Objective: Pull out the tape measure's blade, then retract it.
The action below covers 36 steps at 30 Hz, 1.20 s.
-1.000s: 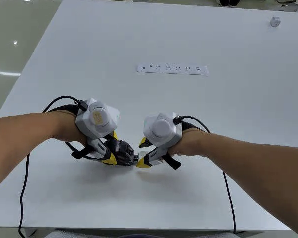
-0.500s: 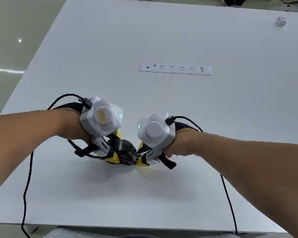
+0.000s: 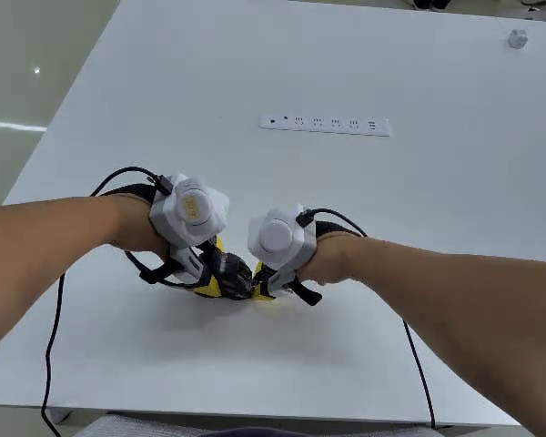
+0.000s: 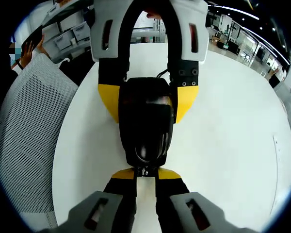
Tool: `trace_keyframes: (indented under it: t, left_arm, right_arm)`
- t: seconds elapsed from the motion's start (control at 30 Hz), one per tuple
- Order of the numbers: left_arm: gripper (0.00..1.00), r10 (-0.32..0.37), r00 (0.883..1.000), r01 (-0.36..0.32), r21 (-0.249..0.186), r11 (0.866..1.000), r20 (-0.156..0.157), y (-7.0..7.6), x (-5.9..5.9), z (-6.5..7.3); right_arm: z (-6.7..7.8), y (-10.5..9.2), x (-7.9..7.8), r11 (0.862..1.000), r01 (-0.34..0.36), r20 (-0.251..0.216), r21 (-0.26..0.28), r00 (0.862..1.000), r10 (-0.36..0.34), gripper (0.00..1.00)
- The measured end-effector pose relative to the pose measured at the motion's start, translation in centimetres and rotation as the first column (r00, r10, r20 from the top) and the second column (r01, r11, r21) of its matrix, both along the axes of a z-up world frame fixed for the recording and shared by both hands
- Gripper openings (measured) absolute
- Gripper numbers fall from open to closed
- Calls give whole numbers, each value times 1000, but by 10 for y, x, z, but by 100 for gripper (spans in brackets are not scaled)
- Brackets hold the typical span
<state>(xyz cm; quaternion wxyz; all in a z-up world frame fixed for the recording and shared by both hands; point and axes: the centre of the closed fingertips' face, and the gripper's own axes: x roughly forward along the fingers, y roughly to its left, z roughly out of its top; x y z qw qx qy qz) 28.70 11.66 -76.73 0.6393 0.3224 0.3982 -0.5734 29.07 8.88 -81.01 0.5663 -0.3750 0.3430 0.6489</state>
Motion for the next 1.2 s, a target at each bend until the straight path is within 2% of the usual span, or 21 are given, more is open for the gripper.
trace_keyframes:
  t: [0.1, 0.17, 0.67, 1.2]
  left_arm:
    - [32, 2, 1000, -2, -6, 1000, 1, 0, 0, 0]
    - [32, 4, 1000, -4, -9, 1000, 0, 0, 0, 0]
    - [33, 14, 1000, -13, -16, 1000, 14, -1, 2, 0]
    - [33, 21, 1000, -21, -21, 1000, 10, 2, 5, -3]
  right_arm:
    - [0, -1, 0, 1000, -2, 7, -17, 1000, 2, 13]
    - [0, -3, -1, 999, 26, 3, -31, 1000, -26, 13]
    - [0, -12, 0, 998, 30, 8, -48, 1000, -30, 12]
    - [-1, -17, 2, 996, 41, 9, -73, 999, -40, 12]
